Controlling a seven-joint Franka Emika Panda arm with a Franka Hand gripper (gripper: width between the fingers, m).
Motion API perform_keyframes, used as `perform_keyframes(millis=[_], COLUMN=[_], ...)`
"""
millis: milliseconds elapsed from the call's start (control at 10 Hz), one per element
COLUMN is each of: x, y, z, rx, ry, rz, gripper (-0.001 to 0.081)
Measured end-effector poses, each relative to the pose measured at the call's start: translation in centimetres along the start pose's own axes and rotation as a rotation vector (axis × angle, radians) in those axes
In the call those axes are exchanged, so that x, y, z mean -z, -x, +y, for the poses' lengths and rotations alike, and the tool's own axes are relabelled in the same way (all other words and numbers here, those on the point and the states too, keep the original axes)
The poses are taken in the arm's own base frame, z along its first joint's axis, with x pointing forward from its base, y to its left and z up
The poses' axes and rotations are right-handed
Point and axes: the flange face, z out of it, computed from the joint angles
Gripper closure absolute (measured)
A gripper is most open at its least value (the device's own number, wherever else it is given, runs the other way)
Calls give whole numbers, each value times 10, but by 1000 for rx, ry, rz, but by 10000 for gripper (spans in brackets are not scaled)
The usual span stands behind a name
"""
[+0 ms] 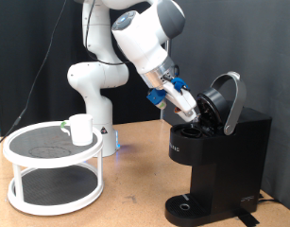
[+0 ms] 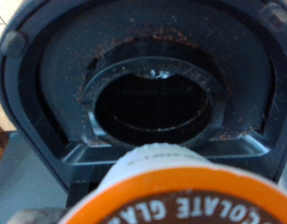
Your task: Make a cup of coffee with the keurig machine
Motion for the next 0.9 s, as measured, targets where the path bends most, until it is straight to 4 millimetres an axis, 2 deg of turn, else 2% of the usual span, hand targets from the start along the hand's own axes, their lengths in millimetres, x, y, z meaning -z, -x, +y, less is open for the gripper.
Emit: perform_keyframes(millis=[500, 900], x=[-17, -30], y=[-10, -10], z=[-5, -9], rx=[-8, -13], ry=[-33, -42], rz=[19, 31], gripper=[473, 473])
